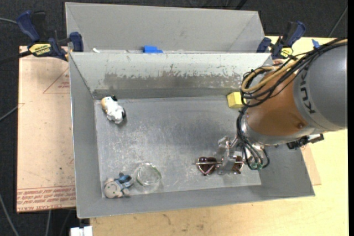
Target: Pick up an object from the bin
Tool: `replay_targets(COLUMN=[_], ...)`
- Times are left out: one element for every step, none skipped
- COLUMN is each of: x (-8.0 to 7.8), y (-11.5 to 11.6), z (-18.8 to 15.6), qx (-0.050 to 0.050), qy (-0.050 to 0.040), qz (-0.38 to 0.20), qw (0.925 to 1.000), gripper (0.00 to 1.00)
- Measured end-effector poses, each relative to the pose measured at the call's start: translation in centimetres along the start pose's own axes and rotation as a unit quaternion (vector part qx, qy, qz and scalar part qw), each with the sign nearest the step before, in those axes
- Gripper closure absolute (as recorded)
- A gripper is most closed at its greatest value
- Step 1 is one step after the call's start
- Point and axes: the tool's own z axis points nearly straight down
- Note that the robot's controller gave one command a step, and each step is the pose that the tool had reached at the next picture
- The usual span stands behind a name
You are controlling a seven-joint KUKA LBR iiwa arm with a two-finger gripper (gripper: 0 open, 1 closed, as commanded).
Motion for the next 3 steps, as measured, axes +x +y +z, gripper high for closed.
replay_targets(x=[0.1,0.1,0.0], y=[0.0,0.0,0.0], z=[-0.3,-1.2,-1.6], qx=[0.0,0.0,0.0], qy=[0.0015,0.0009,-0.0002], qz=[0.0,-0.001,-0.001], qw=[1.0,1.0,1.0], gripper=[1.0,1.0,1.0])
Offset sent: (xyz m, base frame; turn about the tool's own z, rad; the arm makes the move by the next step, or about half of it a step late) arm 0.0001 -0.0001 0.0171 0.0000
